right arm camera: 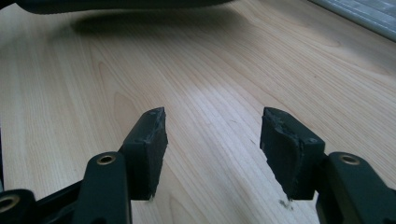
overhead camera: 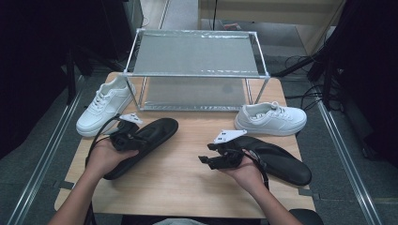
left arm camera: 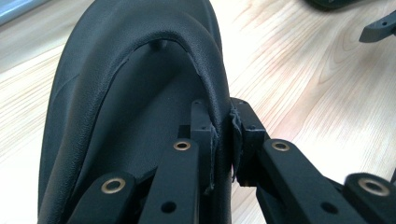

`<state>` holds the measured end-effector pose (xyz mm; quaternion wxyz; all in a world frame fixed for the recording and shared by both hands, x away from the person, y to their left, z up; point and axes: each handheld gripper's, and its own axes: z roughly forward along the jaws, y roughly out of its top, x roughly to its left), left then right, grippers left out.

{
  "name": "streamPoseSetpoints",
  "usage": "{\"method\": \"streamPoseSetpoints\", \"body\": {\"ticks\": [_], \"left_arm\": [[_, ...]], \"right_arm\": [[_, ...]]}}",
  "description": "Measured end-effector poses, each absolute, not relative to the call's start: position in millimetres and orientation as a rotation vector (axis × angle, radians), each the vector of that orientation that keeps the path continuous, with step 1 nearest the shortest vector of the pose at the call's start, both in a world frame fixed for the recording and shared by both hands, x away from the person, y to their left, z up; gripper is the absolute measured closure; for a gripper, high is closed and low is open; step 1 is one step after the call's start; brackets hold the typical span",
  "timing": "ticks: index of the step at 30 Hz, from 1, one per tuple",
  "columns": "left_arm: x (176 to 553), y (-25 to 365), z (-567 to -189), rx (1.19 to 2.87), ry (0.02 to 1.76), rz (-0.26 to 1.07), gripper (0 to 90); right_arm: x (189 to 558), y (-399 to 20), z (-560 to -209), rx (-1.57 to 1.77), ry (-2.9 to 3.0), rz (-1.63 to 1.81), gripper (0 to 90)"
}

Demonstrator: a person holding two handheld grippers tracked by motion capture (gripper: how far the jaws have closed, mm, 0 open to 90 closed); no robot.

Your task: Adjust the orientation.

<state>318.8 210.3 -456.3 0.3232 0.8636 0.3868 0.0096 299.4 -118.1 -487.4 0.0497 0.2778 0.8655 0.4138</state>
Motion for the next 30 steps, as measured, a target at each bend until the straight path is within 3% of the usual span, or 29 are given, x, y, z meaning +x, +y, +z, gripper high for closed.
{"method": "streamPoseSetpoints", "body": {"ticks": [12,16,24,30], "left_arm": [[328.3,132.5,-449.3,2.374,0.894,-0.007,82.3],[330.8,109.3,-463.2,2.392,0.873,-0.039,82.3],[339.6,93.9,-489.4,2.390,0.851,-0.139,82.5],[338.2,90.7,-497.9,2.387,0.817,-0.128,82.0]], "right_arm": [[291.0,-136.4,-484.7,0.905,2.568,1.277,42.2],[287.7,-138.9,-486.4,0.918,2.557,1.270,42.3],[286.9,-138.9,-490.9,0.944,2.540,1.251,43.1],[287.6,-138.1,-494.2,0.964,2.534,1.237,43.0]]}}
